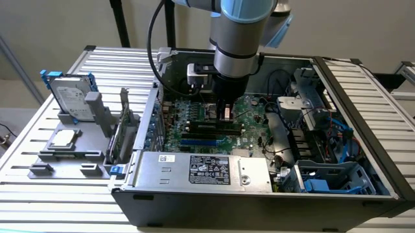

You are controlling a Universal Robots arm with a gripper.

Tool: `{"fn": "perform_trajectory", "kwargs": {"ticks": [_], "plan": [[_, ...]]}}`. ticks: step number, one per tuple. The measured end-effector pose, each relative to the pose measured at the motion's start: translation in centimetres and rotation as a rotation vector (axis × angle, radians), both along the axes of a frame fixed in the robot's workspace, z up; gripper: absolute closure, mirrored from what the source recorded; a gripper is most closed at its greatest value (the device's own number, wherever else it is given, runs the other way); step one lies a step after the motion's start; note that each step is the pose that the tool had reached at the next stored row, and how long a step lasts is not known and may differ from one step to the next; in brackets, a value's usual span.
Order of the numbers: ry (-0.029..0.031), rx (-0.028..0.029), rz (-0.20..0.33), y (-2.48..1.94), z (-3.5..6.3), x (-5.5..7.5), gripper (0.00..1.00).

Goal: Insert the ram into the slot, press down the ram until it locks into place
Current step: 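Insert the ram into the slot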

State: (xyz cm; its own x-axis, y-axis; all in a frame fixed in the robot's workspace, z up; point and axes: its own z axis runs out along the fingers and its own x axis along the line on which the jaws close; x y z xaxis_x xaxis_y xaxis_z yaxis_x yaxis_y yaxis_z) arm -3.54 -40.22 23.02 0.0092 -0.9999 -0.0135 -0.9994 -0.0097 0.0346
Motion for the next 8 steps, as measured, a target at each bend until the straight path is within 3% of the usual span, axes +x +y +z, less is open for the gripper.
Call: {"fn": "perform_trajectory", "kwargs": {"ticks": [8], "plan": [[-0.0001,0.0001,0.000,0.06,-0.13,0.01,0.87]]}}
